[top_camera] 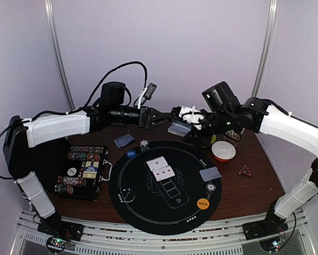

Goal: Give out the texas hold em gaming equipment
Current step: Pick up the poker card from the face-down deck piles.

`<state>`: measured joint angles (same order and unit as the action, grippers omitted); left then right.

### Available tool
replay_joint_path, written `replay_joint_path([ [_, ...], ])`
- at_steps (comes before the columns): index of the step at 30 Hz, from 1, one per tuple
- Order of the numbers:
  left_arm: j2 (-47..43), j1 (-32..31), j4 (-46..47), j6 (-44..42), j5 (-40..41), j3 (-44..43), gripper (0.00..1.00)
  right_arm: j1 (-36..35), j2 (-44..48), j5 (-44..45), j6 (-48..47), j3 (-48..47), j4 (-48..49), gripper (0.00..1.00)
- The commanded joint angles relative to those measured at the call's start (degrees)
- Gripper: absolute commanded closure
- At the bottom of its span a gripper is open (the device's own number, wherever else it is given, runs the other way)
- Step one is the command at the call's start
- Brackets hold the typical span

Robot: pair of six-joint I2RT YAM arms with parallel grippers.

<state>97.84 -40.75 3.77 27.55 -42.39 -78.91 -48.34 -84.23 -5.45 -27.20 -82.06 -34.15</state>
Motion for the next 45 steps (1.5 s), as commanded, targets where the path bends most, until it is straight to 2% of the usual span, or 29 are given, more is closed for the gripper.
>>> replay_joint_path([
  [1, 1.4, -0.7, -0.7, -0.4, -2.0, -1.9, 0.09, -1.2, -1.6, -0.7, 0.4, -2.9, 1.0, 0.49],
  [10, 2.9, -1.7, -6.1, -3.7, 3.1, -4.3, 0.18, -3.2, -3.6, -0.3, 0.3, -4.2, 1.2, 0.49],
  [19, 3.0, -1.7, -14.2, -10.1, 7.1, -6.9, 0.38, -3.5, -3.2, 0.7, -0.1, -4.3, 1.2, 0.49],
  [24, 1.5, -1.5, -15.0, -10.5, 10.1, -6.7, 0.5, -3.5, -2.6, 1.6, -0.2, -3.8, 0.8, 0.49],
  [31, -0.7, -0.8, -15.1, -11.1, 11.8, -5.9, 0.51, -3.6, -1.7, 2.4, -0.4, -2.9, 0.8, 0.49],
  [35, -1.1, -0.7, -15.0, -11.8, 9.9, -6.1, 0.45, -3.6, -1.8, 2.6, -0.5, -2.9, 0.8, 0.49],
  [38, -1.6, -0.7, -15.0, -12.3, 8.1, -6.1, 0.44, -3.5, -1.8, 2.6, -0.5, -2.9, 0.8, 0.49],
  [40, -2.1, -0.8, -15.0, -12.6, 7.5, -6.0, 0.5, -3.6, -1.9, 2.6, -0.6, -2.8, 0.8, 0.49],
  [43, -2.5, -0.8, -15.0, -13.5, 7.3, -5.8, 0.66, -3.5, -1.9, 2.7, -0.7, -2.8, 0.8, 0.49],
  [45, -2.6, -0.8, -15.0, -13.9, 6.6, -5.6, 0.71, -3.6, -1.9, 2.9, -0.7, -2.8, 0.9, 0.49],
])
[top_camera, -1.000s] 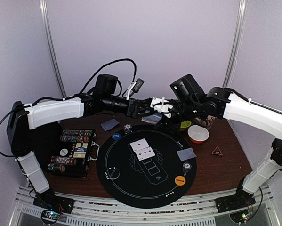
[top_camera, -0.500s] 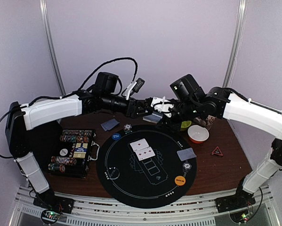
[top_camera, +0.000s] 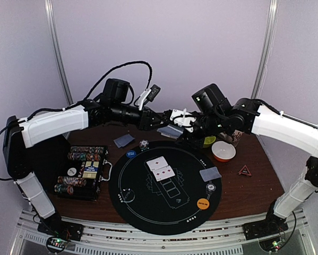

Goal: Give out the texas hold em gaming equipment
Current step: Pick up the poker card from the face-down deck piles.

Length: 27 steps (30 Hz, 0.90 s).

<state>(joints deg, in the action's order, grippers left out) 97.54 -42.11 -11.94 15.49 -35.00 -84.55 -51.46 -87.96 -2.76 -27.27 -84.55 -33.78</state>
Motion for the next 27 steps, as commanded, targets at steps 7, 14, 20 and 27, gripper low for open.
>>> replay_joint_path([
  [7, -3.8, 0.6, 0.7, -3.4, -1.2, 0.7, 0.63, -0.4, 1.9, 0.6, -0.7, -0.4, 0.3, 0.49],
  [14, -4.2, 0.6, -0.8, -4.1, -2.4, 0.6, 0.8, -0.5, 2.0, 0.8, -0.7, -0.6, 0.0, 0.5],
  [20, -3.4, 0.6, -2.1, -5.1, -2.6, 0.3, 0.82, -0.4, 1.9, 0.6, -0.7, -0.7, 0.1, 0.5],
  [27, -3.9, 0.6, -2.0, -6.2, -3.9, -0.3, 1.0, -0.3, 2.3, 1.1, -0.7, -0.6, 0.1, 0.5],
])
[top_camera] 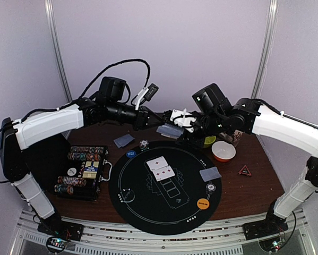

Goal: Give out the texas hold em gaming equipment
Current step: Pick up the poker card from the face-down deck piles, then flop the poker card into the community card area.

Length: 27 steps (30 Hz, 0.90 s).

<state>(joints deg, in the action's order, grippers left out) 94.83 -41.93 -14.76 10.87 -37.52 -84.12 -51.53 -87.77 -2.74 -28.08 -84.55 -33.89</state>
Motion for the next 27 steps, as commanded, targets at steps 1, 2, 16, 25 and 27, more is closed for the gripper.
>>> replay_joint_path([
  [1, -1.7, 0.4, 0.9, -2.1, -1.5, -0.6, 1.0, -0.2, 2.3, 1.2, 0.1, -0.4, 0.3, 0.5],
  [2, -2.2, 0.4, 1.2, -2.7, -1.6, -0.4, 1.0, 0.0, 2.4, 1.3, 0.0, 0.0, 0.3, 0.5],
  [16, -14.0, 0.5, 9.5, -11.3, 1.8, 6.7, 1.0, 4.6, 4.3, -0.9, 1.8, 4.3, 1.7, 0.5],
  [25, -31.0, 0.6, 23.9, -39.1, 16.2, 32.7, 1.0, 9.2, 4.9, 1.8, 4.2, 4.3, 0.6, 0.5],
  [27, -34.0, -0.4, 29.5, -44.6, 18.6, 40.3, 1.0, 10.1, 5.2, 2.2, 4.7, 4.2, 0.4, 0.5],
])
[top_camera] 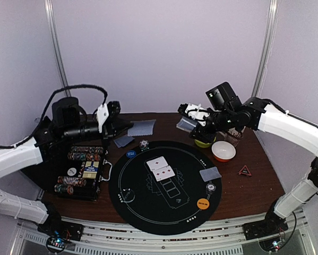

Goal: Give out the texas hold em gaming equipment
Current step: Flop the poker card into the community card area.

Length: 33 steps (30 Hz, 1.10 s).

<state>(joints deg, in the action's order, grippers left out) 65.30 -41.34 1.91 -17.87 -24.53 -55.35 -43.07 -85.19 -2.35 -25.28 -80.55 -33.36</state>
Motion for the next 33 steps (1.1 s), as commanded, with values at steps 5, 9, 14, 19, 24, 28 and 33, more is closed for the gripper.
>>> replay_joint_path([
  [5, -1.1, -10.5, 13.7, -30.0, 17.5, 18.1, 1.0, 2.9, 3.3, 2.0, 2.5, -0.1, -0.5, 0.5],
  [9, 4.6, -17.7, 20.2, -33.6, 19.6, 19.9, 1.0, 3.0, 3.9, 1.3, 2.4, -0.2, -0.1, 0.5],
  [14, 14.4, -21.6, 25.7, -38.3, 20.1, 18.7, 1.0, 3.2, 4.4, 1.5, 2.6, -0.1, -0.2, 0.5],
  [19, 24.5, -24.4, 33.9, -45.5, 22.3, 17.3, 1.0, 3.3, 4.7, 1.1, 2.8, 0.2, -0.3, 0.5],
  [24, 32.4, -24.7, 43.5, -52.6, 25.9, 15.3, 1.0, 3.3, 4.9, 0.5, 2.8, 0.2, -0.5, 0.5],
  [28, 37.3, -24.7, 51.0, -56.9, 27.8, 14.9, 1.0, 3.3, 5.3, 0.2, 2.7, 0.3, -0.6, 0.5],
  [33, 40.9, -24.7, 49.1, -59.6, 26.1, 14.8, 1.0, 3.3, 5.4, 0.0, 2.8, 0.4, -0.7, 0.5],
])
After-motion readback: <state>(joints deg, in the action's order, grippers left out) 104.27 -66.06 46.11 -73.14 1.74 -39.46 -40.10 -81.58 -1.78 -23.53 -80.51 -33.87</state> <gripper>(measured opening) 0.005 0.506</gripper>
